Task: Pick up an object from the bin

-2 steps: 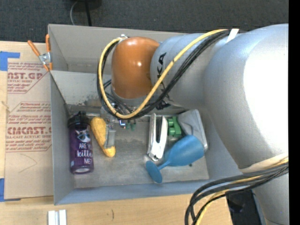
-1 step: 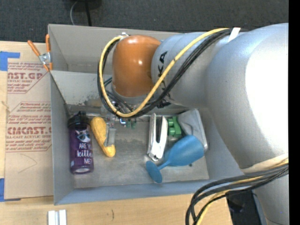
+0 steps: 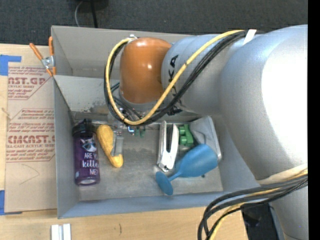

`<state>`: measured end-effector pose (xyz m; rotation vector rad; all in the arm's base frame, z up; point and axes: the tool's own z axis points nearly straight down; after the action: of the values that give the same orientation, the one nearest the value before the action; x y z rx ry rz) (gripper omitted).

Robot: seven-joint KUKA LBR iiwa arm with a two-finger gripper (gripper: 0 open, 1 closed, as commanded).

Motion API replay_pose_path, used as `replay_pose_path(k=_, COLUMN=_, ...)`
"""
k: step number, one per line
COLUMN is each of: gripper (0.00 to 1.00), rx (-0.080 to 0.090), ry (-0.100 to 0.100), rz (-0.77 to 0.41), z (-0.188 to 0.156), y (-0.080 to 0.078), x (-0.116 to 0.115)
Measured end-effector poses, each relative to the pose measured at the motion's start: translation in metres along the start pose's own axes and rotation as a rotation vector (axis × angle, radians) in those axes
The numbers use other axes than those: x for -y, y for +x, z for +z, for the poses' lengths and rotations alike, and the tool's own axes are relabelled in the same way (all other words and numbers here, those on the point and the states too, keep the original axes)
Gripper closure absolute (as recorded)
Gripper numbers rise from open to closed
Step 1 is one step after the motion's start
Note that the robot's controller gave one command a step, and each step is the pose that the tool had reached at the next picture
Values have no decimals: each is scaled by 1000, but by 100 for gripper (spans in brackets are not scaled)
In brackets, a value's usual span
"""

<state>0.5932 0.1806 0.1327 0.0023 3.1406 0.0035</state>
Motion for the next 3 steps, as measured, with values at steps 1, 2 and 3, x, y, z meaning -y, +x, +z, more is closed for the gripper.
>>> replay_pose_path(k=1, gripper=0, rx=7, ry=-1, rz=-4, z=36, y=20, x=-2)
replay_pose_path(k=2, gripper=0, rx=6, ry=-1, rz=-43, z=48, y=23, x=-4)
replay_pose_path(k=3, gripper=0, rx=6, ry=-3, rz=220, z=55, y=19, x=-12)
